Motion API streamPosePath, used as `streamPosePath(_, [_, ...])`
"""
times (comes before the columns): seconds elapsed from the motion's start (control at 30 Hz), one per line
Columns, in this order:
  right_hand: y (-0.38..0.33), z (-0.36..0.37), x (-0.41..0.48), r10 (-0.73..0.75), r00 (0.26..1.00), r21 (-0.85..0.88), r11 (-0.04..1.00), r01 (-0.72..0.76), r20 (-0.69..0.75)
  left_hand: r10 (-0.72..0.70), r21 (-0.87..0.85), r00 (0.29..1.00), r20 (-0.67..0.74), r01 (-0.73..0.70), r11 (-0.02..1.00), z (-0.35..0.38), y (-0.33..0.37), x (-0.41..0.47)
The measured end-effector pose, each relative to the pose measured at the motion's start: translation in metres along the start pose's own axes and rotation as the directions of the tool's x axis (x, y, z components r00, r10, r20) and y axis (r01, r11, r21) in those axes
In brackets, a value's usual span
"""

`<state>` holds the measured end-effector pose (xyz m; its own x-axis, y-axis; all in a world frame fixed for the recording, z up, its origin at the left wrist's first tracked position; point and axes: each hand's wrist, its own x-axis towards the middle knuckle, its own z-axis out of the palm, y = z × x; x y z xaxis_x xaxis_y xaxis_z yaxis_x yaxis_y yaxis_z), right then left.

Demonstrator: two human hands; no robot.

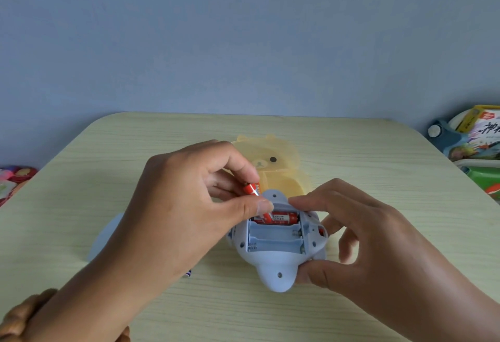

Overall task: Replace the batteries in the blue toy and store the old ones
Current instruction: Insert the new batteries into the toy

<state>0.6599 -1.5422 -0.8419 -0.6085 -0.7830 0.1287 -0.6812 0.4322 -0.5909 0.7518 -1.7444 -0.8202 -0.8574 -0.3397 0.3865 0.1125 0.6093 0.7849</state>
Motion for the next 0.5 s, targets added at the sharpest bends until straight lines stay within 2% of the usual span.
streamPosePath(0.27, [0.001,0.001,0.000,-0.010,1.000,-0.007,1.000,0.010,-0.011,0.166,0.321,0.986,-0.004,-0.156,0.934,0.006,0.000,-0.005])
streamPosePath(0.5, [0.002,0.002,0.000,-0.005,1.000,-0.003,1.000,0.005,-0.016,0.266,0.433,0.961,0.079,-0.273,0.859,0.013,-0.003,-0.005])
